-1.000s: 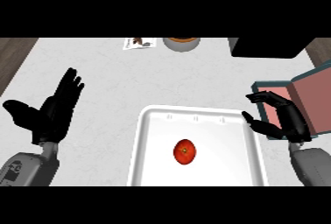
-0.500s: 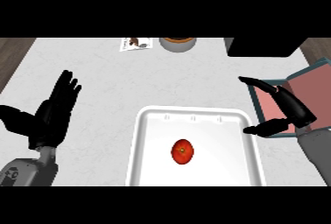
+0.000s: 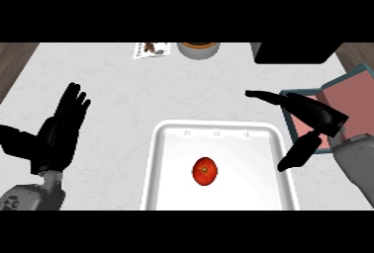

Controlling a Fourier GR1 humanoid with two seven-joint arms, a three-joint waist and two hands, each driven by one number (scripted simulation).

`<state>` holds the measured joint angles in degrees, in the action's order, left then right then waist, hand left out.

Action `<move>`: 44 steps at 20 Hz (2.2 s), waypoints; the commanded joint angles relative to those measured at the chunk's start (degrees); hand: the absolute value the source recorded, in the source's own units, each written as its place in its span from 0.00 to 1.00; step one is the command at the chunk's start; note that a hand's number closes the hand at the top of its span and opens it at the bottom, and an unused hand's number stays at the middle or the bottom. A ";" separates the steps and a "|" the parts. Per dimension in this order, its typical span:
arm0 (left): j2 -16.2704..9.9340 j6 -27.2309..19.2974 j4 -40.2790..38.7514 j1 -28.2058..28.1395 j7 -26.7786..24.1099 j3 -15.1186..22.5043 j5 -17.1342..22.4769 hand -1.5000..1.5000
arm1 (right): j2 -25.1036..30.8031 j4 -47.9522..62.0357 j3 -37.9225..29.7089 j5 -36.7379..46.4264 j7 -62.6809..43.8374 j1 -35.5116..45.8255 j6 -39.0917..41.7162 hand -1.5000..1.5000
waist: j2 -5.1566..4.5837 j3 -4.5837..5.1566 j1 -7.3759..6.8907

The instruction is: Pick the tomato from the tray and place it in the cardboard box

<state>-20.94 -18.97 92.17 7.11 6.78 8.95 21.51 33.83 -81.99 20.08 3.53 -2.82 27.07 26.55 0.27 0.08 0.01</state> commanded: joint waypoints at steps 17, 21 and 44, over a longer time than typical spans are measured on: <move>4.78 4.43 -0.17 0.89 3.00 -4.89 -6.38 0.50 | -18.29 -10.90 1.03 8.39 -19.81 -6.28 5.39 0.00 | -0.27 -0.08 -0.07; 7.42 5.52 -0.77 -0.39 1.30 -5.29 -7.06 0.50 | -22.03 -10.94 2.79 14.31 -18.88 -8.27 3.06 0.00 | -0.26 -0.08 -0.06; 10.55 9.88 1.61 1.04 6.19 -11.06 -11.57 0.50 | -30.28 1.87 0.11 30.82 -8.66 -8.79 0.42 0.00 | -0.29 -0.09 -0.15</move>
<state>-10.76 -9.28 95.12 6.07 11.92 -1.06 10.57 4.73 -85.16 20.54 30.81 -15.29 17.05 29.53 0.02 0.00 -0.12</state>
